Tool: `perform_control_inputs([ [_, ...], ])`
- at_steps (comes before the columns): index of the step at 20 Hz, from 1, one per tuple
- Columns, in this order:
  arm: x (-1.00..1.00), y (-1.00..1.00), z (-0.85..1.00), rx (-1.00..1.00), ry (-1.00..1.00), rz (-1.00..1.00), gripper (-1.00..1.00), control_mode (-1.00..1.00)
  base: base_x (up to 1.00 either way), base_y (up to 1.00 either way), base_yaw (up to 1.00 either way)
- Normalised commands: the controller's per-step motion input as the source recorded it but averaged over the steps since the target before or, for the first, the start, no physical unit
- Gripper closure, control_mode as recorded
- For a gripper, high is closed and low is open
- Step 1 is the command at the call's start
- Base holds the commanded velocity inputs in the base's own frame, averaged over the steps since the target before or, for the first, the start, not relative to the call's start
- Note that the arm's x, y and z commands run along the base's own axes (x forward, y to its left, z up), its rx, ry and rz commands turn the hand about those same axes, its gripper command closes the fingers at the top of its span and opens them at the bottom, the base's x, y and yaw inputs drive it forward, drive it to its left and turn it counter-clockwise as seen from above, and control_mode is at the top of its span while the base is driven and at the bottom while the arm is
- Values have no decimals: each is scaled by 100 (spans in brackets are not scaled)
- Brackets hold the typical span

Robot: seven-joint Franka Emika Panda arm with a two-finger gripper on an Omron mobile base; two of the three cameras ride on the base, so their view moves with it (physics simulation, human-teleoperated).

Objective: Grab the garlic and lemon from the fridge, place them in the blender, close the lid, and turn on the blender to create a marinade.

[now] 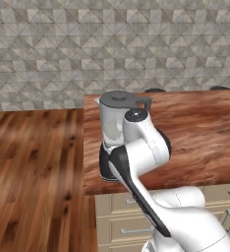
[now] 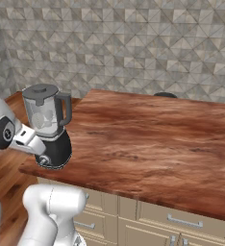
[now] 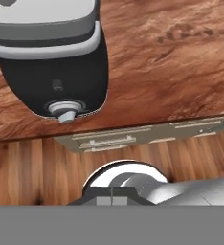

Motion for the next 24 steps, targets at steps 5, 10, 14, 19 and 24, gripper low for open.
perform_control_inputs([
  [5,14,1,-22,0,0,0,100,-100,0,0,0],
  [10,22,7,-14,0,0,0,100,-100,0,0,0],
  [14,24,14,-9,0,0,0,100,-100,0,0,0],
  [19,25,18,-11,0,0,0,100,-100,0,0,0],
  [24,25,3,-15,0,0,0,100,-100,0,0,0],
])
